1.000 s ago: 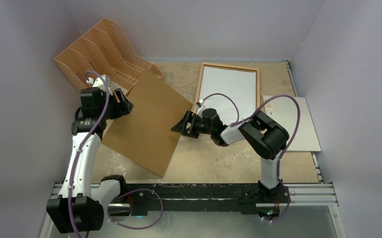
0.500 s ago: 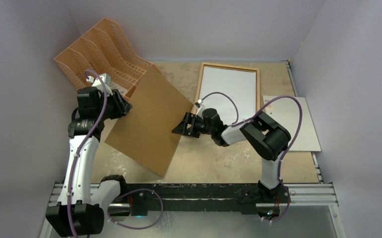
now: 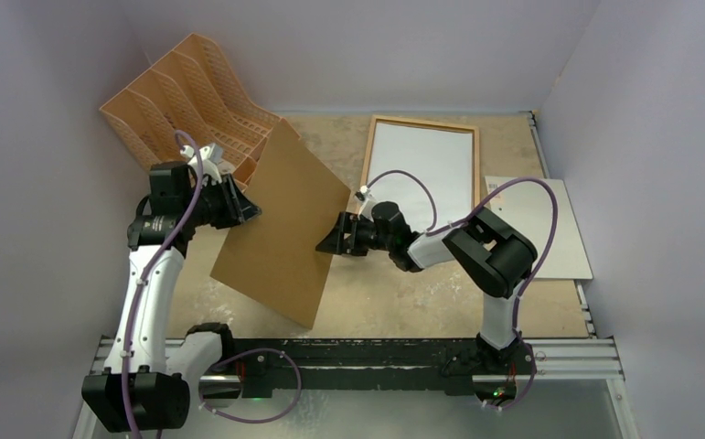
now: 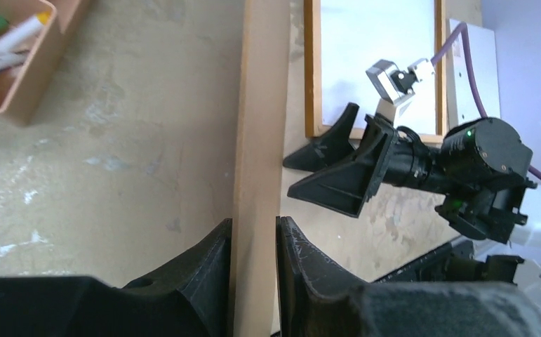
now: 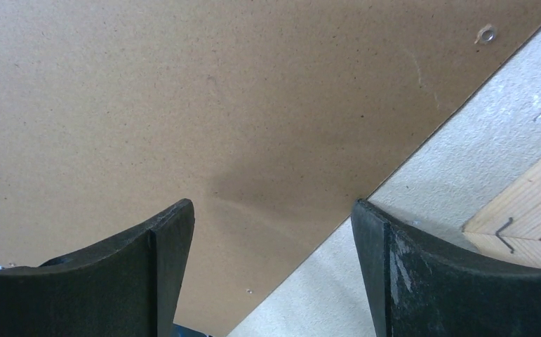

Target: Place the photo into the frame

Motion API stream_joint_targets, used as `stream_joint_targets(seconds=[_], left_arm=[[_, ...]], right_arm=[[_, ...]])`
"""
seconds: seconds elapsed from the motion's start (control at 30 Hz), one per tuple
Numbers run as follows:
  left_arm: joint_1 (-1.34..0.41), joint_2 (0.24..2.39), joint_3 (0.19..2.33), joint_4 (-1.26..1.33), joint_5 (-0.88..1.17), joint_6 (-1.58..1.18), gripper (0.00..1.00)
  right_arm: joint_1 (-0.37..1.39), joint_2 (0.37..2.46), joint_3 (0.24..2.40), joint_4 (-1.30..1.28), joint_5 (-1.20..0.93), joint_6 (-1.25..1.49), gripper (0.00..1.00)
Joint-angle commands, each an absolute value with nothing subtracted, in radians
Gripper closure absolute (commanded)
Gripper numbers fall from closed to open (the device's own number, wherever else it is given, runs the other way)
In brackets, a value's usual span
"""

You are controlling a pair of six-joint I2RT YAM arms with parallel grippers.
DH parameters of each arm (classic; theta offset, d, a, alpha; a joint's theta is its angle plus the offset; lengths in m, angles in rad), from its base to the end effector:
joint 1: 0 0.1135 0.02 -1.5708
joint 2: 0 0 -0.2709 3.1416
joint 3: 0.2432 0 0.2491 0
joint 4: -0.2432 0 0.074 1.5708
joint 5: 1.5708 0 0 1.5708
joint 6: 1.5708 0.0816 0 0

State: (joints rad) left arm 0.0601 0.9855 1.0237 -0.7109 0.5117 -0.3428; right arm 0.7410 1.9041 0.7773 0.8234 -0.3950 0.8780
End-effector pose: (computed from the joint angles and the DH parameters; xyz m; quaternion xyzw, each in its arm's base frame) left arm 0.2252 -0.0265 0.3180 -0.0667 0.8759 -0.2849 0.3837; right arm 0.2807 0.2994 0.1323 -0.0618 0.7963 0.5294 0.2861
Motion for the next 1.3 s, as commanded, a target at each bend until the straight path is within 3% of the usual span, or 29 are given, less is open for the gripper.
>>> stream_joint_targets(seconds=[0.0,0.33,0.47,0.63,0.9,1.03,1.27], left_arm=[[0.054,0.98,1.067,-0.751,0.61,-0.325,0.72],[0.053,0.983,1.136,-0.796,0.523,-0.307,0.85],[0.054,0.98,1.15,-0.791,0.505,-0.299,1.0],[0.054,0.967,1.164,-0.773,0.5,-0.299,1.0],[0.053,0.898,1.287,-0.807,0.371,-0.322,1.0],[0.054,0.875,1.348,-0.81,0.419,-0.331,1.0],[0.054,0.841,1.387,-0.778,0.507,-0.367,1.0]], right_arm=[[0.756,1.874,0.769,0.844,-0.438,0.84,0.16],[0.755,1.83,0.78,0.793,-0.422,0.824,0.16],[0.755,1.789,0.794,0.738,-0.404,0.802,0.16],[0.754,1.68,0.841,0.561,-0.302,0.744,0.16],[0.719,1.494,0.891,0.206,0.054,0.677,0.15],[0.695,1.484,0.927,0.115,0.13,0.634,0.15],[0.694,1.65,1.063,-0.008,0.198,0.596,0.37]])
